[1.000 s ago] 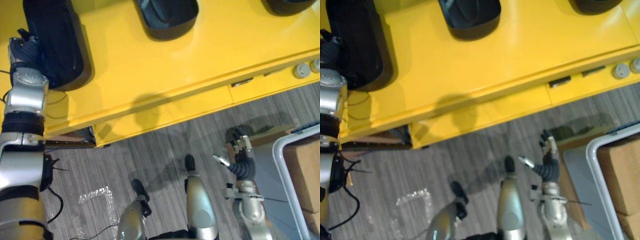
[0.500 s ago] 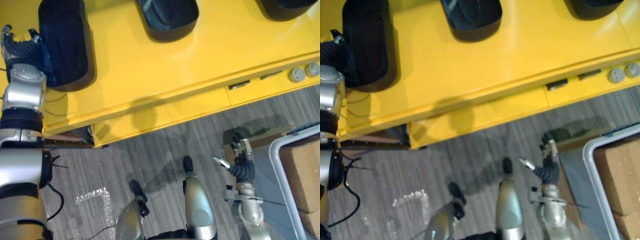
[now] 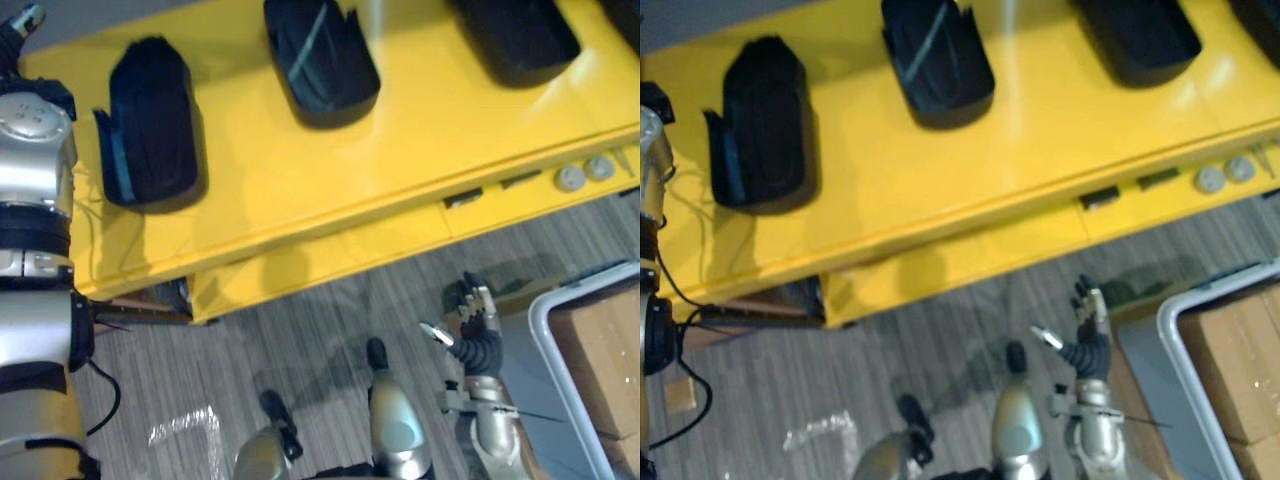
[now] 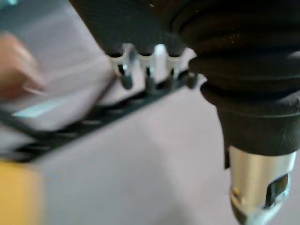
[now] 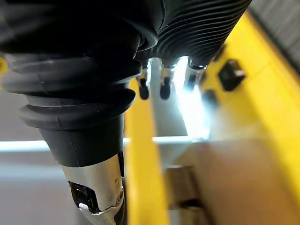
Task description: Walk over and take plastic housings, then place them on the shelf
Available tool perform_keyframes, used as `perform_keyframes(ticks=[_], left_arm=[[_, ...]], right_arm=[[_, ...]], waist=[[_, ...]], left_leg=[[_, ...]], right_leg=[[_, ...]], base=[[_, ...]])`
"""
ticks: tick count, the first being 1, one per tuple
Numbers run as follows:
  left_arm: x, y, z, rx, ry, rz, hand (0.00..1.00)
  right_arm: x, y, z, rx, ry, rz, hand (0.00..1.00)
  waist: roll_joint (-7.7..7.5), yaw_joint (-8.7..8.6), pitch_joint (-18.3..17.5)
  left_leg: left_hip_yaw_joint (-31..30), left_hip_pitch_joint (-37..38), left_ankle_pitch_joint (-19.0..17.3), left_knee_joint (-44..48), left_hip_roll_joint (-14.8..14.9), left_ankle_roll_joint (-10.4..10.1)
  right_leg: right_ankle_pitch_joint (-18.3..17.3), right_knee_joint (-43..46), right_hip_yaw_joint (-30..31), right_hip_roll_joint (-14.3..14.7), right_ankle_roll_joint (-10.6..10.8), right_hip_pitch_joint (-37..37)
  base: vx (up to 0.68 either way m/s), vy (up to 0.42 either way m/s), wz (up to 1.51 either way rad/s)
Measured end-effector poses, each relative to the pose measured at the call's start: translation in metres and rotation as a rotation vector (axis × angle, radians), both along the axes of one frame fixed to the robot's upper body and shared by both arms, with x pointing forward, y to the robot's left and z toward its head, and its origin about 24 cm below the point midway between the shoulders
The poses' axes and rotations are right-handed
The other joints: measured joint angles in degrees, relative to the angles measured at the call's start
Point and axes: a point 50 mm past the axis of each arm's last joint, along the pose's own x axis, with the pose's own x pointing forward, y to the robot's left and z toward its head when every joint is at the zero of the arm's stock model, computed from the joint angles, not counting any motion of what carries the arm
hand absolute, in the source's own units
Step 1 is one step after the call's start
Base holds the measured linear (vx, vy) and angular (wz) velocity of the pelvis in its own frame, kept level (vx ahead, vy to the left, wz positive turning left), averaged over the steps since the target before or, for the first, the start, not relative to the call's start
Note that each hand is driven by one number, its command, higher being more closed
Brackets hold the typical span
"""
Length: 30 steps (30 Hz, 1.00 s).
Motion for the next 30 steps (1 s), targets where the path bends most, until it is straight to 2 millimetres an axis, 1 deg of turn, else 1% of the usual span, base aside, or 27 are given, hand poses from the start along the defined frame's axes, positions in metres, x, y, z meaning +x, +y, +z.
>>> perform_keyframes(ticks=[1,2,3,4,5,6,7,8,9,10,11,12,13,14,15,16,17,18,19,21,22,23,24,26,28,30], left_arm=[[-0.001,-0.004,0.003,0.007,-0.028,-0.033,0.00],[-0.006,-0.012,0.009,0.031,-0.093,-0.112,0.00],[-0.010,-0.022,0.010,0.065,-0.138,-0.202,0.00],[-0.012,-0.026,0.007,0.084,-0.143,-0.247,0.00],[-0.017,-0.033,-0.002,0.111,-0.147,-0.333,0.00],[-0.024,-0.035,-0.012,0.123,-0.147,-0.391,1.00],[-0.029,-0.035,-0.019,0.121,-0.147,-0.423,1.00],[-0.038,-0.036,-0.036,0.106,-0.138,-0.492,1.00],[-0.048,-0.039,-0.056,0.075,-0.129,-0.563,1.00],[-0.053,-0.042,-0.068,0.061,-0.119,-0.594,1.00],[-0.065,-0.046,-0.094,0.021,-0.083,-0.657,1.00],[-0.076,-0.051,-0.122,-0.024,-0.031,-0.706,1.00],[-0.083,-0.054,-0.138,-0.053,0.002,-0.734,1.00],[-0.097,-0.059,-0.166,-0.106,0.076,-0.775,1.00],[-0.111,-0.062,-0.191,-0.159,0.149,-0.796,1.00],[-0.117,-0.063,-0.202,-0.185,0.181,-0.802,1.00],[-0.128,-0.064,-0.220,-0.231,0.233,-0.811,1.00],[-0.133,-0.064,-0.226,-0.251,0.252,-0.813,1.00],[-0.147,-0.067,-0.243,-0.296,0.303,-0.832,1.00],[-0.154,-0.072,-0.255,-0.332,0.340,-0.858,1.00],[-0.157,-0.079,-0.262,-0.353,0.365,-0.899,1.00],[-0.158,-0.083,-0.265,-0.360,0.377,-0.921,1.00],[-0.158,-0.088,-0.270,-0.365,0.392,-0.953,1.00],[-0.157,-0.093,-0.277,-0.381,0.407,-0.984,1.00],[-0.156,-0.094,-0.282,-0.393,0.426,-0.993,1.00],[-0.150,-0.099,-0.289,-0.409,0.446,-1.015,1.00]], right_arm=[[-0.002,0.000,-0.001,0.001,0.007,-0.001,0.00],[-0.004,0.000,-0.003,0.001,0.016,0.001,0.00],[-0.004,0.001,-0.003,-0.004,0.019,0.008,0.00],[-0.005,0.001,-0.004,-0.005,0.021,0.009,0.00],[-0.006,0.001,-0.004,-0.006,0.024,0.009,0.00],[-0.005,0.000,-0.004,-0.008,0.022,0.009,0.00],[-0.005,0.000,-0.004,-0.008,0.023,0.008,0.00],[-0.007,0.000,-0.005,-0.011,0.029,0.004,0.00],[-0.008,0.000,-0.006,-0.018,0.037,-0.005,0.00],[-0.010,-0.001,-0.007,-0.022,0.043,-0.014,0.00],[-0.013,-0.001,-0.009,-0.023,0.056,-0.031,0.00],[-0.016,-0.001,-0.011,-0.015,0.068,-0.048,0.00],[-0.017,-0.002,-0.012,-0.012,0.076,-0.056,0.00],[-0.021,-0.003,-0.015,-0.005,0.095,-0.075,0.00],[-0.023,-0.003,-0.017,0.002,0.108,-0.090,0.00],[-0.024,-0.004,-0.018,0.003,0.113,-0.094,0.00],[-0.026,-0.004,-0.019,0.009,0.124,-0.105,0.00],[-0.027,-0.004,-0.020,0.013,0.129,-0.109,0.00],[-0.030,-0.004,-0.022,0.016,0.140,-0.113,0.00],[-0.032,-0.005,-0.023,0.014,0.150,-0.117,0.00],[-0.036,-0.007,-0.025,0.012,0.166,-0.122,0.00],[-0.038,-0.007,-0.026,0.010,0.173,-0.124,0.00],[-0.040,-0.009,-0.028,0.004,0.184,-0.123,0.00],[-0.043,-0.011,-0.031,-0.015,0.206,-0.113,0.00],[-0.044,-0.014,-0.033,-0.028,0.218,-0.113,0.00],[-0.046,-0.018,-0.038,-0.044,0.242,-0.119,0.00]], waist=[[0.16,-0.03,-1.0],[0.36,0.17,-2.3],[0.61,0.56,-3.4],[0.84,0.67,-4.2],[1.41,0.95,-5.7],[2.02,1.30,-6.2],[2.35,1.33,-6.5],[3.18,1.36,-7.6],[3.71,1.91,-8.4],[3.85,2.65,-8.8],[3.82,4.14,-9.7],[3.52,4.73,-10.1],[3.28,4.94,-10.3],[2.79,6.10,-10.9],[2.34,7.61,-11.1],[2.17,8.08,-11.2],[1.90,8.71,-11.5],[1.81,8.96,-11.7],[1.67,9.39,-12.2],[2.01,9.42,-12.8],[2.40,9.43,-13.2],[2.62,9.43,-13.5],[3.10,9.42,-13.9],[3.76,9.22,-14.3],[3.96,9.05,-14.5],[4.27,9.02,-14.5]], left_leg=[[-0.1,0.2,0.0,-0.3,0.0,0.0],[-0.1,1.2,0.0,-0.6,0.0,0.0],[-0.1,1.9,0.0,-0.7,0.0,0.0],[-0.1,2.0,0.0,-0.6,0.0,0.0],[-0.2,2.5,0.0,-0.9,0.0,0.0],[-0.3,3.9,0.0,-1.7,0.0,0.0],[-0.5,3.9,0.0,-1.9,0.0,0.0],[-1.4,3.9,0.0,-2.3,0.0,0.0],[-1.7,3.9,0.0,-2.5,0.0,0.0],[-1.9,3.9,0.0,-2.5,0.0,0.0],[-2.3,3.8,0.0,-2.5,0.0,0.0],[-3.5,3.7,0.0,-2.5,0.0,0.0],[-4.4,3.8,0.0,-2.6,0.0,0.0],[-4.7,3.6,0.1,-2.7,0.1,-0.1],[-4.8,3.5,0.1,-2.8,0.1,-0.1],[-4.9,3.4,0.1,-2.9,0.1,-0.2],[-5.5,3.3,0.3,-3.4,0.0,-0.5],[-5.9,3.1,0.3,-3.4,-0.1,-0.5],[-6.2,2.7,0.4,-3.6,-0.2,-0.3],[-6.1,2.7,0.8,-4.5,-0.3,-0.1],[-6.1,2.7,1.1,-4.8,-0.4,-0.1],[-6.1,2.7,1.2,-4.9,-0.4,-0.1],[-6.1,2.7,1.2,-4.9,-0.4,-0.2],[-5.9,2.7,1.4,-4.9,-0.4,-0.5],[-5.7,2.6,1.4,-4.8,-0.4,-0.5],[-5.2,2.5,1.5,-4.6,-0.4,-0.5]], right_leg=[[0.0,-0.6,-0.4,0.0,0.0,0.5],[0.0,-1.4,-0.8,0.0,0.1,1.7],[0.0,-2.2,-1.2,-0.1,0.1,3.1],[0.0,-2.7,-1.6,-0.2,0.1,3.7],[0.1,-3.3,-2.2,-0.1,0.1,4.5],[0.1,-3.6,-2.7,0.1,0.1,5.8],[0.0,-3.8,-3.3,0.1,0.1,6.3],[0.0,-4.0,-4.0,0.0,0.1,6.8],[0.0,-4.2,-5.1,0.0,0.1,7.3],[0.0,-4.2,-5.1,0.0,0.1,7.3],[0.0,-4.4,-5.4,-0.1,0.1,7.4],[0.0,-5.0,-6.8,-0.1,0.1,8.6],[0.0,-5.3,-7.8,-0.1,0.1,9.2],[0.0,-5.5,-8.4,-0.1,0.1,9.4],[0.1,-5.5,-8.6,0.0,0.2,9.4],[0.1,-5.5,-8.9,0.0,0.2,9.4],[0.1,-5.6,-9.7,-0.1,0.2,9.6],[0.1,-5.6,-9.9,-0.2,0.2,9.7],[-0.1,-5.7,-10.1,-0.3,0.0,9.6],[-0.1,-5.7,-10.0,-0.4,0.0,9.3],[-0.1,-5.7,-10.1,-0.4,0.0,9.2],[-0.1,-5.7,-10.1,-0.4,0.0,9.2],[-0.1,-5.7,-10.0,-0.4,0.0,9.1],[-0.1,-5.7,-9.9,-0.3,0.1,8.8],[0.2,-5.7,-9.6,-0.3,0.4,8.4],[0.2,-5.7,-9.3,-0.3,0.5,7.9]], base=[[0.10,-0.002,0.14],[0.11,-0.003,0.12],[0.10,-0.001,0.11],[0.07,-0.002,0.14],[0.07,-0.008,0.14],[0.06,-0.010,0.13],[0.05,-0.012,0.20],[0.01,-0.004,0.30],[0.01,-0.001,0.29],[-0.01,0.001,0.18],[-0.02,-0.009,0.26],[-0.02,-0.016,0.38],[-0.03,-0.021,0.49],[-0.05,-0.014,0.32],[-0.08,-0.013,0.22],[-0.08,-0.008,0.20],[-0.09,-0.004,0.23],[-0.10,0.003,0.24],[-0.10,0.005,0.10],[-0.06,0.002,0.01],[0.00,0.000,0.00],[0.00,0.000,0.00],[0.00,0.000,0.00],[0.00,-0.002,-0.06],[0.01,-0.001,-0.08],[0.02,-0.001,-0.08]])
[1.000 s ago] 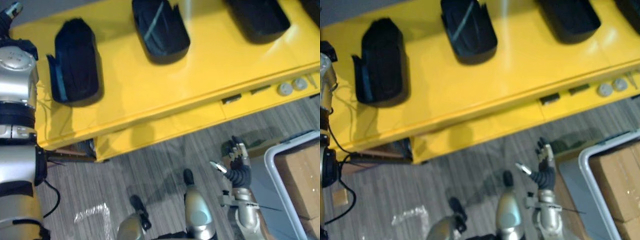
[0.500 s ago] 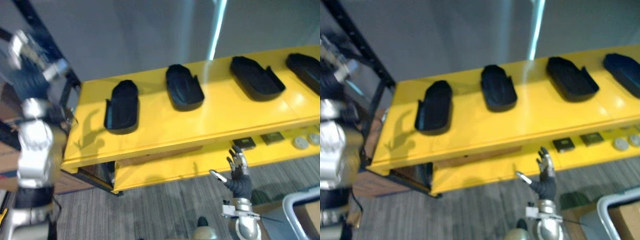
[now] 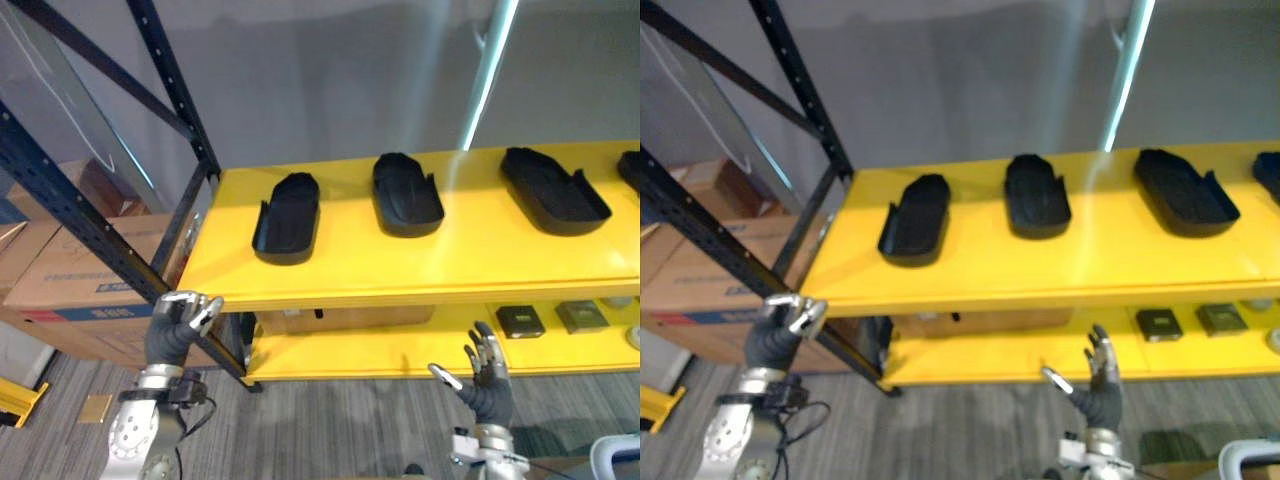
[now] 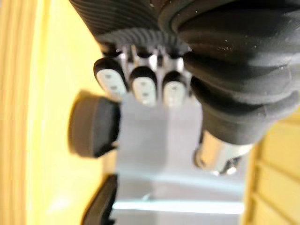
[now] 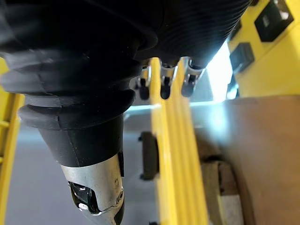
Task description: Walk over and take plastic housings, then place them on the shelf
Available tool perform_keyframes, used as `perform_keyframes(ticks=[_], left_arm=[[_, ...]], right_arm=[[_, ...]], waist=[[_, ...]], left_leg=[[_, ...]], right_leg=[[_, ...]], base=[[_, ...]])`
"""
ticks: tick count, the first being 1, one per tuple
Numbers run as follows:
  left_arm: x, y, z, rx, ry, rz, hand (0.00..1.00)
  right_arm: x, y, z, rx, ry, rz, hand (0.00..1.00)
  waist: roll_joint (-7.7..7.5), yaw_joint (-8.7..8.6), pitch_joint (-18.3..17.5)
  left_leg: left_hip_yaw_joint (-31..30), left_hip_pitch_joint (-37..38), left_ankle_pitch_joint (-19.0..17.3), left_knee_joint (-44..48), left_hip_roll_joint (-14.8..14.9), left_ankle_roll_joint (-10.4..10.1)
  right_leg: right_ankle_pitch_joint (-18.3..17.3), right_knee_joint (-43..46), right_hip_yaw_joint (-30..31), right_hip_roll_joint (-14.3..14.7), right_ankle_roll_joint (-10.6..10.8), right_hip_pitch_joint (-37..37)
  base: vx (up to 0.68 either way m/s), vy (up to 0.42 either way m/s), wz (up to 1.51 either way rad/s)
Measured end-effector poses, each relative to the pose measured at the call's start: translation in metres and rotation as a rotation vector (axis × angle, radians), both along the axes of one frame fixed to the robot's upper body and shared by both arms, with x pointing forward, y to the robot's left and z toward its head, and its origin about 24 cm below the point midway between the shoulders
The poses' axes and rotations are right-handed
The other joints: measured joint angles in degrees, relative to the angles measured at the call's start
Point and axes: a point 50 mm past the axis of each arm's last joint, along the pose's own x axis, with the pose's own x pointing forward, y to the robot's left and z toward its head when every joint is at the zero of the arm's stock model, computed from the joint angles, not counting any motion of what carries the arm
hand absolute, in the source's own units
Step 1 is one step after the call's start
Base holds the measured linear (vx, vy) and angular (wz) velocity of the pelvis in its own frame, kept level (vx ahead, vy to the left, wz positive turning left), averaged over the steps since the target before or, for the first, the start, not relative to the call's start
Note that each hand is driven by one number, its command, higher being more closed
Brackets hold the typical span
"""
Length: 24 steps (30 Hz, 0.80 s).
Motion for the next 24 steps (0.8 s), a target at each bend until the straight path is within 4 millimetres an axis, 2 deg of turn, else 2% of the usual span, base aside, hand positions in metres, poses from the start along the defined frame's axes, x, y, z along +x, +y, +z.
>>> perform_keyframes(ticks=[2,7,10,15,21,24], left_arm=[[0.004,-0.005,-0.004,-0.008,0.011,-0.018,1.00],[0.025,-0.014,-0.006,-0.019,0.018,-0.016,1.00],[0.040,-0.012,-0.006,-0.023,0.018,0.034,1.00],[0.058,-0.012,0.003,-0.025,-0.016,0.059,1.00],[0.081,-0.001,0.010,0.015,-0.036,0.097,1.00],[0.092,0.007,0.004,-0.013,0.002,0.120,1.00]], right_arm=[[0.000,-0.002,0.000,-0.007,0.003,-0.003,0.00],[0.001,-0.006,0.001,-0.027,-0.002,0.004,0.00],[0.005,-0.007,0.003,-0.032,-0.035,0.009,0.00],[0.006,-0.010,0.004,-0.042,-0.041,0.003,0.00],[0.013,-0.011,0.009,-0.057,-0.070,0.034,0.00],[0.018,-0.011,0.012,-0.061,-0.088,0.043,0.00]], waist=[[0.01,-0.05,0.0],[-0.12,-0.51,3.1],[-0.25,-1.78,4.7],[0.26,-2.26,6.3],[0.30,-4.19,9.4],[0.01,-4.78,10.6]], left_leg=[[0.3,-0.7,0.0,0.2,0.0,0.0],[0.8,-0.9,0.0,0.4,-0.1,0.1],[1.0,-1.7,0.0,0.5,-0.1,0.1],[1.7,-1.6,0.0,0.5,-0.2,0.1],[2.5,-1.7,-0.1,1.7,-0.1,0.2],[3.9,-1.9,-0.6,2.5,-0.1,0.9]], right_leg=[[0.0,0.1,0.5,0.0,0.0,-0.8],[0.1,0.7,1.5,-0.1,0.1,-2.0],[0.1,1.4,2.2,-0.1,0.2,-3.3],[0.0,2.1,3.0,-0.1,0.0,-4.1],[-0.2,3.2,4.5,-0.1,-0.1,-5.0],[-0.7,4.9,5.8,-0.2,-0.2,-6.4]], base=[[0.00,0.001,-0.09],[-0.01,0.001,-0.08],[0.00,0.002,-0.05],[0.02,-0.001,-0.08],[-0.01,-0.004,-0.09],[-0.05,0.007,-0.15]])
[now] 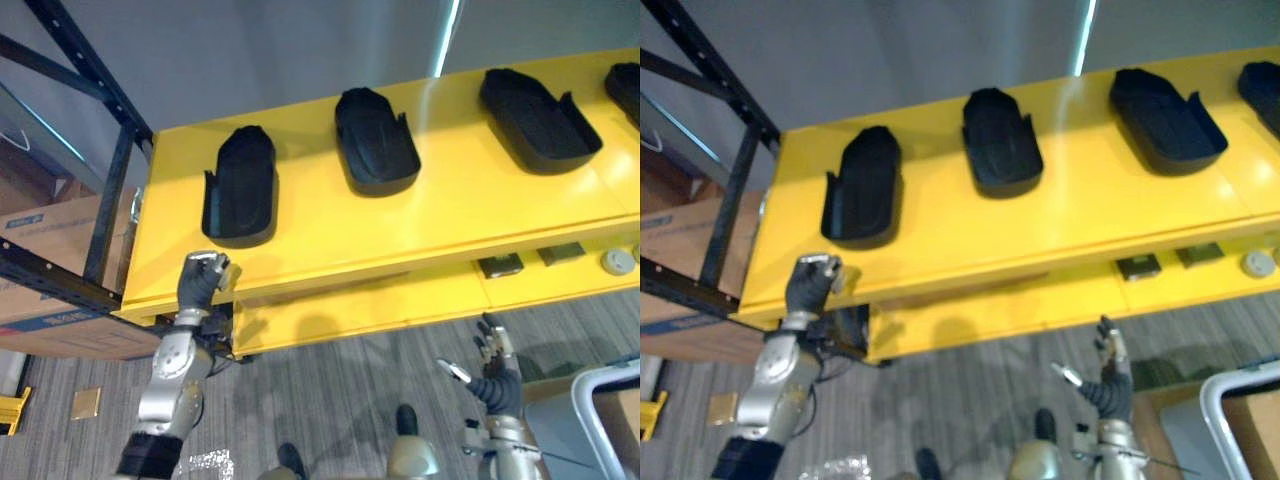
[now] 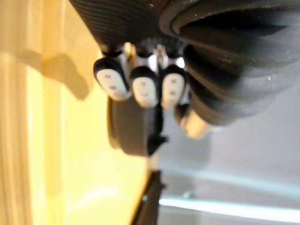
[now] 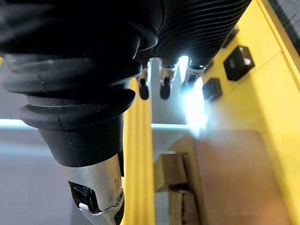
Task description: Walk over and take plastic housings, then place them on the shelf
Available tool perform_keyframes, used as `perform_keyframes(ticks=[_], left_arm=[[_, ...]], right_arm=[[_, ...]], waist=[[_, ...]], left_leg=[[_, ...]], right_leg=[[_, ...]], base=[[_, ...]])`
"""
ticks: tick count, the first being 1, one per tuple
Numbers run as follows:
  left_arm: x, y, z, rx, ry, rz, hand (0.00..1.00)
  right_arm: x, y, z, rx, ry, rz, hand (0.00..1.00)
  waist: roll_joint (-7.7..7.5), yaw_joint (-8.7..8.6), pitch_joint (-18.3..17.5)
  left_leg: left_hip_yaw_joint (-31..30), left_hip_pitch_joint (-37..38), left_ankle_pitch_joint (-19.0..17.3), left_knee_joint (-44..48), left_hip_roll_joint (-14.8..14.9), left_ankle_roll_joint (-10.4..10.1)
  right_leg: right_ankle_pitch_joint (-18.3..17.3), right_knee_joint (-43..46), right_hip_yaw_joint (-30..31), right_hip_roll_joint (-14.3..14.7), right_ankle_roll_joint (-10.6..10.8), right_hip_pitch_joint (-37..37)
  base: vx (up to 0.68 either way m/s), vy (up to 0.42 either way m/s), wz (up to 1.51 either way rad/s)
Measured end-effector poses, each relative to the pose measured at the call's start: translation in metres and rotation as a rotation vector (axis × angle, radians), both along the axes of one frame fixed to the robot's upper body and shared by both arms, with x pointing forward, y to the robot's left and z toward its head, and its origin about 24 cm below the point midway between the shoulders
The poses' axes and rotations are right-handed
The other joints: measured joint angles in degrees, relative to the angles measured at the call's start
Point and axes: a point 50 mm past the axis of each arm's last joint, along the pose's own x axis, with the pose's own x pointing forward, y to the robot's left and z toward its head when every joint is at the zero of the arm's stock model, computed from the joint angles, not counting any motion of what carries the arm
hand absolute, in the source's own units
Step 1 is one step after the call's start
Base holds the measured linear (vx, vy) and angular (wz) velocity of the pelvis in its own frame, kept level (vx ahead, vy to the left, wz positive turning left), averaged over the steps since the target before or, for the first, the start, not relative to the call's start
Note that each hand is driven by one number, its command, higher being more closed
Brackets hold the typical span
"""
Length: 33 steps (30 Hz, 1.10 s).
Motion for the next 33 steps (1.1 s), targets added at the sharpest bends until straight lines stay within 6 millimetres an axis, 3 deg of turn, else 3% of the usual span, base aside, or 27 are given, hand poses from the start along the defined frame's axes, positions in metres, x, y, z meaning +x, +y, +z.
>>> perform_keyframes(ticks=[14,19,22,33], left_arm=[[0.033,0.017,0.014,0.049,-0.016,0.052,1.00],[0.044,0.025,0.036,0.085,-0.082,0.071,1.00],[0.049,0.027,0.043,0.089,-0.097,0.082,1.00],[0.055,0.036,0.047,0.111,-0.086,0.108,1.00]], right_arm=[[0.007,-0.001,0.006,-0.015,-0.029,0.031,0.00],[0.013,0.002,0.017,-0.016,-0.085,0.046,0.00],[0.013,0.001,0.018,-0.023,-0.088,0.050,0.00],[0.017,0.002,0.021,-0.023,-0.106,0.057,0.00]], waist=[[-0.60,-1.85,1.9],[-0.63,-2.13,5.4],[-0.54,-2.33,5.5],[-0.80,-3.35,5.8]], left_leg=[[1.4,-1.8,-1.1,2.1,-0.2,-0.1],[1.8,-2.0,-1.2,2.6,-0.2,-0.1],[2.3,-2.7,-1.2,3.0,-0.2,-0.1],[3.0,-2.8,-1.7,3.9,0.0,-0.1]], right_leg=[[0.1,2.1,2.0,-0.5,0.2,-2.9],[0.1,2.9,3.0,-0.5,0.2,-3.8],[0.2,3.1,3.2,-0.5,0.2,-4.5],[0.2,3.0,3.4,-0.4,0.2,-4.5]], base=[[-0.02,0.006,-0.05],[-0.02,0.001,-0.05],[0.00,-0.001,-0.03],[0.00,-0.002,-0.01]])
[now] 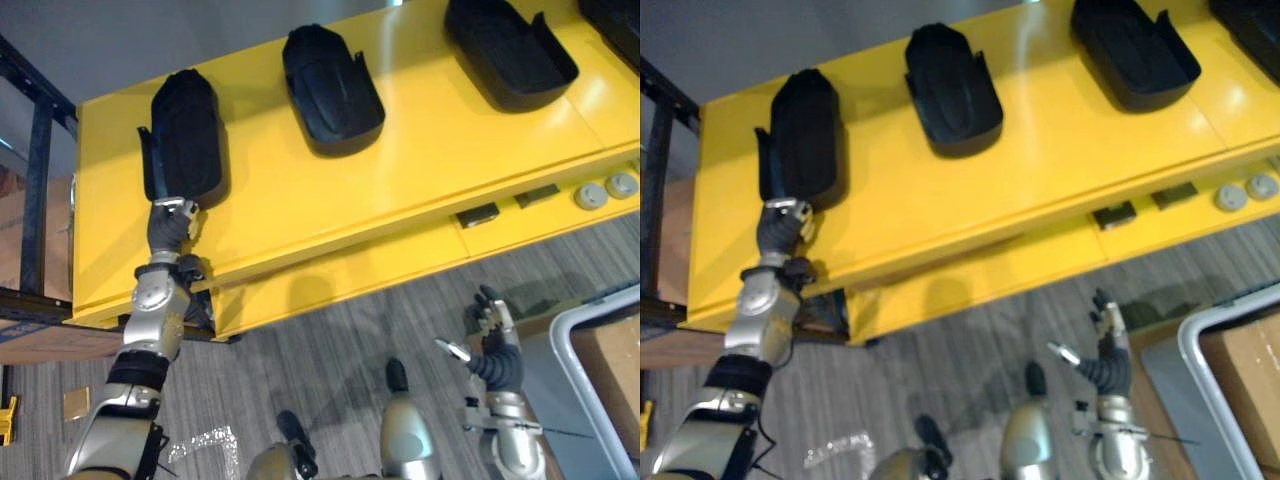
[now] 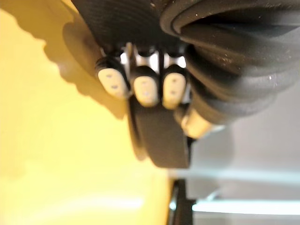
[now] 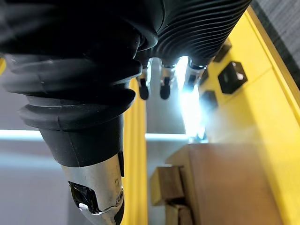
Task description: Walk over and take plastic housings, then place them on the shelf
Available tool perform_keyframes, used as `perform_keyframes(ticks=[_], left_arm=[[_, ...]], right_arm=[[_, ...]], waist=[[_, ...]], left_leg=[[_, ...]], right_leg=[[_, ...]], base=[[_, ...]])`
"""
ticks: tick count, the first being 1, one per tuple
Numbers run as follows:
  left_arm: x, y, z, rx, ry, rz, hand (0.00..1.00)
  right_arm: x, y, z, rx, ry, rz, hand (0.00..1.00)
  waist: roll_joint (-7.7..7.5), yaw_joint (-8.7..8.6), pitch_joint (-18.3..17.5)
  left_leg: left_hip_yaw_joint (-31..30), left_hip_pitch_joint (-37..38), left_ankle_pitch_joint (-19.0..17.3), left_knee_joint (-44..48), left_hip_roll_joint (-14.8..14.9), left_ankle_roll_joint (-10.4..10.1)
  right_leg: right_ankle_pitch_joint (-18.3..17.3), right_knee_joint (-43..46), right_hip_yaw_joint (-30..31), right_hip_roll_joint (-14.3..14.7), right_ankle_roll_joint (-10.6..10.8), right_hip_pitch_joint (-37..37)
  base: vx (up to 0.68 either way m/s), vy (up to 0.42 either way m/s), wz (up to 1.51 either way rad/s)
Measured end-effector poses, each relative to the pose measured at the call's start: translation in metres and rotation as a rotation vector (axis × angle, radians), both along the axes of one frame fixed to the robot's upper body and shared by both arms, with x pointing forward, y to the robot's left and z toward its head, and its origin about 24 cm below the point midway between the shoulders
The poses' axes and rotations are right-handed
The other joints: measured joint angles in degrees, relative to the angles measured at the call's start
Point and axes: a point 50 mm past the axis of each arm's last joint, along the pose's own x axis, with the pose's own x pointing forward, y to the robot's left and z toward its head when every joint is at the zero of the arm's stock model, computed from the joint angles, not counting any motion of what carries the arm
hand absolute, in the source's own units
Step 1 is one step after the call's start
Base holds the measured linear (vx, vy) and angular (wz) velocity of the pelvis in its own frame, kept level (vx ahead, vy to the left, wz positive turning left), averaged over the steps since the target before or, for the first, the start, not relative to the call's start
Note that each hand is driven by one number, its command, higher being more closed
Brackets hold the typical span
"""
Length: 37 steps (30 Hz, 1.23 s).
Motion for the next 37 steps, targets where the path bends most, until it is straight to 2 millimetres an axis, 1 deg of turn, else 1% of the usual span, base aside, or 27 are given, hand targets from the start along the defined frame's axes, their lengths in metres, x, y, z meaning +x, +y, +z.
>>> perform_keyframes(ticks=[6,8,12,13,14,15,16,17,18,19,20,21,22,23,24,25,27,28,29,30,31,32,33,34,35,36,37], left_arm=[[0.001,0.001,0.002,-0.011,-0.014,0.001,1.00],[-0.009,-0.002,0.001,-0.033,-0.032,-0.019,1.00],[-0.051,-0.025,-0.018,-0.112,-0.052,-0.082,1.00],[-0.073,-0.038,-0.028,-0.171,-0.051,-0.092,1.00],[-0.078,-0.040,-0.029,-0.184,-0.053,-0.094,1.00],[-0.097,-0.046,-0.039,-0.236,-0.032,-0.087,1.00],[-0.117,-0.049,-0.055,-0.286,0.023,-0.056,1.00],[-0.125,-0.049,-0.063,-0.306,0.055,-0.037,1.00],[-0.142,-0.048,-0.079,-0.343,0.119,0.012,1.00],[-0.150,-0.048,-0.087,-0.361,0.148,0.036,1.00],[-0.166,-0.045,-0.099,-0.390,0.199,0.088,1.00],[-0.179,-0.043,-0.107,-0.403,0.241,0.130,1.00],[-0.184,-0.041,-0.111,-0.406,0.260,0.145,1.00],[-0.193,-0.038,-0.122,-0.390,0.317,0.173,0.00],[-0.199,-0.033,-0.136,-0.362,0.385,0.206,0.00],[-0.203,-0.031,-0.143,-0.341,0.431,0.231,0.00],[-0.223,-0.026,-0.176,-0.269,0.613,0.297,0.00],[-0.228,-0.025,-0.183,-0.265,0.661,0.311,0.00],[-0.239,-0.024,-0.198,-0.268,0.742,0.345,0.00],[-0.251,-0.021,-0.212,-0.276,0.822,0.386,0.00],[-0.258,-0.019,-0.219,-0.280,0.868,0.413,0.00],[-0.273,-0.016,-0.235,-0.294,0.964,0.470,0.00],[-0.284,-0.014,-0.243,-0.298,1.022,0.498,0.00],[-0.294,-0.012,-0.250,-0.302,1.079,0.542,0.00],[-0.299,-0.012,-0.253,-0.309,1.104,0.559,0.00],[-0.306,-0.010,-0.257,-0.326,1.144,0.583,0.00],[-0.314,-0.009,-0.261,-0.350,1.185,0.612,0.00]], right_arm=[[0.000,0.001,0.000,0.002,0.001,0.009,0.00],[0.000,0.004,0.001,0.013,-0.007,0.012,0.00],[-0.009,0.008,0.003,0.045,-0.020,-0.007,0.00],[-0.015,0.009,0.001,0.057,-0.011,-0.020,0.00],[-0.016,0.009,0.001,0.059,-0.009,-0.024,0.00],[-0.020,0.009,-0.001,0.071,0.001,-0.040,0.00],[-0.025,0.009,-0.004,0.083,0.018,-0.066,0.00],[-0.026,0.008,-0.006,0.088,0.028,-0.077,0.00],[-0.028,0.007,-0.013,0.098,0.058,-0.109,0.00],[-0.029,0.005,-0.018,0.100,0.081,-0.130,0.00],[-0.034,0.001,-0.031,0.106,0.142,-0.182,0.00],[-0.040,-0.006,-0.047,0.110,0.217,-0.246,0.00],[-0.044,-0.009,-0.054,0.115,0.252,-0.278,0.00],[-0.051,-0.016,-0.069,0.118,0.321,-0.347,0.00],[-0.056,-0.020,-0.083,0.122,0.393,-0.395,0.00],[-0.058,-0.022,-0.088,0.125,0.428,-0.413,0.00],[-0.067,-0.029,-0.105,0.126,0.530,-0.484,0.00],[-0.069,-0.031,-0.110,0.126,0.560,-0.509,0.00],[-0.077,-0.035,-0.120,0.123,0.631,-0.558,0.00],[-0.088,-0.040,-0.130,0.136,0.704,-0.623,0.00],[-0.094,-0.043,-0.135,0.150,0.740,-0.666,0.00],[-0.111,-0.049,-0.146,0.178,0.825,-0.757,0.00],[-0.124,-0.052,-0.153,0.190,0.893,-0.811,0.00],[-0.143,-0.054,-0.162,0.222,0.984,-0.878,0.00],[-0.150,-0.054,-0.165,0.235,1.026,-0.889,0.00],[-0.160,-0.054,-0.170,0.257,1.089,-0.902,0.00],[-0.167,-0.052,-0.174,0.286,1.142,-0.903,0.00]], waist=[[-0.12,0.03,0.1],[-0.12,0.03,0.1],[-0.04,0.32,0.0],[0.02,1.07,0.0],[0.02,1.28,0.0],[0.31,2.22,-0.2],[0.89,3.28,-1.3],[1.03,3.77,-1.7],[1.40,4.96,-2.4],[1.54,5.33,-2.9],[1.70,6.37,-4.7],[1.87,7.87,-6.5],[2.04,8.34,-7.1],[2.26,9.00,-8.2],[2.30,9.72,-9.2],[2.23,9.75,-9.4],[1.66,9.81,-11.2],[1.56,9.82,-11.7],[1.26,9.86,-12.7],[0.70,10.01,-13.4],[0.45,10.19,-13.6],[-0.20,10.42,-14.0],[-0.74,10.53,-14.6],[-1.74,11.03,-14.8],[-2.13,11.10,-15.1],[-2.15,11.20,-15.3],[-2.71,11.21,-15.7]], left_leg=[[0.0,0.0,-0.2,0.0,0.0,-0.1],[-0.1,0.0,-0.2,0.0,0.0,-0.1],[-1.3,0.3,-0.1,-0.7,0.0,0.0],[-2.1,1.5,-0.1,-1.3,0.0,0.0],[-2.2,1.8,-0.1,-1.4,0.0,0.0],[-3.0,2.2,-0.1,-1.7,0.0,0.0],[-3.5,2.5,-0.1,-2.3,-0.1,0.0],[-3.7,2.5,0.0,-2.4,-0.1,0.0],[-4.7,3.0,0.0,-2.4,-0.1,0.1],[-5.2,3.2,0.0,-2.4,-0.1,0.1],[-6.4,3.1,0.0,-2.5,-0.1,0.0],[-6.7,3.1,0.1,-2.8,0.0,0.1],[-7.2,3.2,0.2,-3.0,-0.1,0.1],[-8.2,3.4,0.3,-3.0,-0.1,-0.1],[-8.4,3.9,0.3,-3.0,0.0,-0.2],[-8.4,4.3,0.3,-3.0,0.0,-0.2],[-8.4,5.0,0.4,-3.2,0.1,-0.3],[-8.4,5.0,0.5,-3.4,0.1,-0.4],[-8.4,5.1,0.8,-4.0,0.1,-0.6],[-8.3,5.9,1.1,-4.7,0.1,-0.8],[-8.1,6.3,1.3,-5.2,0.1,-0.9],[-8.1,7.3,1.9,-6.4,0.0,-1.0],[-8.1,7.8,2.2,-7.2,0.0,-1.0],[-8.2,8.1,2.2,-7.5,0.0,-1.1],[-8.2,8.0,2.2,-7.5,0.0,-1.1],[-8.3,8.0,2.2,-7.5,0.0,-1.0],[-8.3,8.1,2.2,-7.5,0.0,-1.1]], right_leg=[[0.0,0.0,0.0,0.0,0.0,0.1],[0.0,-0.1,-0.1,0.0,0.0,0.1],[0.0,-1.5,-1.7,0.0,0.1,2.1],[0.0,-2.5,-2.8,0.0,0.1,3.9],[0.0,-2.8,-3.1,0.0,0.1,4.3],[0.0,-3.6,-3.7,0.0,0.1,5.7],[0.0,-4.5,-4.9,0.0,0.1,6.5],[0.0,-4.7,-5.1,0.0,0.1,6.7],[0.0,-5.6,-6.2,0.0,0.1,8.3],[0.0,-6.1,-6.9,0.0,0.2,9.2],[-0.1,-7.0,-8.3,0.0,0.3,10.4],[-0.1,-7.5,-9.2,0.1,0.3,11.0],[-0.1,-7.8,-9.8,0.1,0.3,11.6],[-0.2,-8.0,-10.9,0.0,0.1,12.6],[-0.3,-8.0,-11.3,0.1,-0.1,13.3],[-0.4,-8.0,-11.4,0.1,-0.1,13.8],[-0.4,-8.0,-11.5,0.1,-0.2,14.3],[-0.4,-8.0,-11.5,0.1,-0.2,14.3],[-0.4,-8.0,-11.5,0.2,-0.2,14.4],[-0.5,-8.0,-11.7,0.2,-0.2,14.6],[-0.6,-8.0,-11.8,0.3,-0.2,14.9],[-0.8,-8.1,-12.0,0.3,-0.2,15.4],[-0.9,-8.1,-12.3,0.4,-0.1,15.6],[-0.9,-8.1,-12.4,0.3,-0.1,16.0],[-0.9,-8.1,-12.5,0.3,-0.1,16.1],[-0.9,-8.1,-12.6,0.3,-0.1,16.1],[-0.9,-8.1,-12.6,0.3,-0.1,16.2]], base=[[0.00,0.000,0.00],[0.02,-0.003,0.00],[0.05,-0.008,0.14],[0.08,-0.011,0.28],[0.09,-0.010,0.28],[0.04,-0.006,0.28],[0.07,-0.008,0.30],[0.07,-0.007,0.31],[0.08,-0.015,0.28],[0.08,-0.022,0.48],[0.05,-0.023,0.45],[0.06,-0.024,0.40],[0.04,-0.016,0.37],[0.03,-0.013,0.31],[0.01,-0.004,0.23],[-0.03,-0.006,0.05],[-0.06,-0.004,-0.01],[-0.07,0.001,-0.03],[-0.08,-0.003,0.00],[-0.07,-0.003,-0.02],[-0.08,-0.008,-0.01],[-0.08,-0.009,0.02],[-0.11,-0.007,0.05],[-0.07,-0.003,0.06],[-0.05,0.002,0.04],[0.00,0.000,0.00],[0.00,0.000,0.00]])
